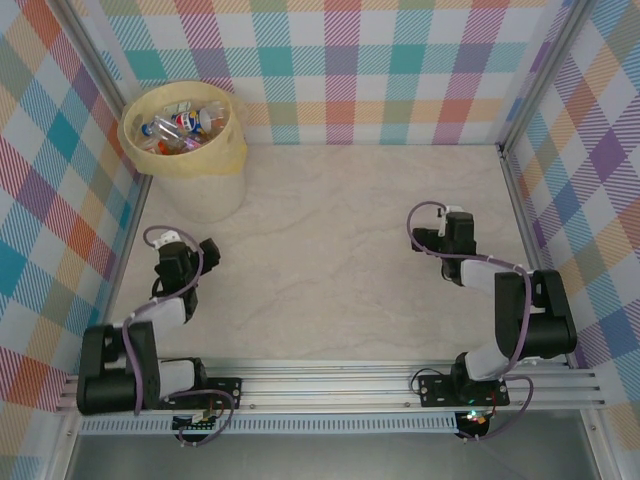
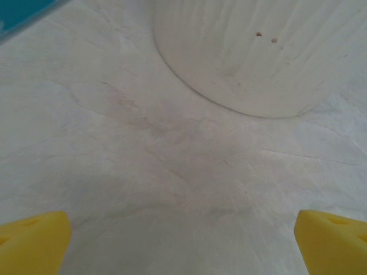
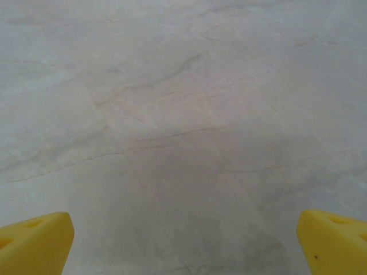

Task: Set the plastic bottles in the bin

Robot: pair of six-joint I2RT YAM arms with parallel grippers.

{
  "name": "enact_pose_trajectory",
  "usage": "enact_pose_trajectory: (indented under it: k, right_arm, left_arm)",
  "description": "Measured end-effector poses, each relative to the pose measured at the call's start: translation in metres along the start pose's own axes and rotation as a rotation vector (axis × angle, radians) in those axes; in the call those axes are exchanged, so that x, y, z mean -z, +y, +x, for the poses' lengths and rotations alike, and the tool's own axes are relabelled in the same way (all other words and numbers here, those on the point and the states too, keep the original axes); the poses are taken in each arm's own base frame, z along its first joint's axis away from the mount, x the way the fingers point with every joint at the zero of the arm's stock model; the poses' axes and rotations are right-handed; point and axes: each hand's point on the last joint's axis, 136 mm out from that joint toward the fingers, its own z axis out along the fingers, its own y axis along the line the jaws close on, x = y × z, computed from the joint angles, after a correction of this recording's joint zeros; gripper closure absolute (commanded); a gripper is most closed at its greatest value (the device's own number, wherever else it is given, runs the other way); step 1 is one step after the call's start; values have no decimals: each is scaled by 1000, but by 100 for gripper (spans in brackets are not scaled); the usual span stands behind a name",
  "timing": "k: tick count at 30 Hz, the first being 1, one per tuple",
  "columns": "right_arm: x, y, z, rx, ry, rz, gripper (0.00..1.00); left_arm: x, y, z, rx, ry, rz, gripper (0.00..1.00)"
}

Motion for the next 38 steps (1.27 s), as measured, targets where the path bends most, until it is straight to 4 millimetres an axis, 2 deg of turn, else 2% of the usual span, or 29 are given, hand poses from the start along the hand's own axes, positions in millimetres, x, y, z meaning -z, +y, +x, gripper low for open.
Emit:
enact_pose_trajectory:
  k: [4,6,10,14,16,21,23,26,28,38]
  right_arm:
    - [1,0,-17,10,-76,-34,0]
    - [2,1,-20,15,-109,-49,0]
    - [4,3,-7,25,-129,-69,0]
    - [9,4,6,31,-158,-83,0]
    - [13,5,9,34,-186,-93,0]
    - [20,8,13,45,-243,-115,0]
    - [17,9,5,46,-242,-123,0]
    - [16,3,-18,30,-282,-126,0]
    - [16,-1,-24,21,-295,-122,0]
    - [15,0,-19,19,-272,-132,0]
  left_arm:
    - [-24,-14,1,-39,25,45,0]
    - [-29,-24,0,-69,25,83,0]
    - [-23,-48,-3,-141,-31,163,0]
    - [-26,-65,16,-228,-35,183,0]
    - [-27,-65,22,-254,-32,154,0]
    - [-27,-57,10,-250,-85,79,0]
    - [-27,-55,8,-247,-97,64,0]
    - [-27,-52,6,-246,-103,48,0]
    - [-27,-52,6,-246,-104,42,0]
    - [-27,-50,5,-248,-107,34,0]
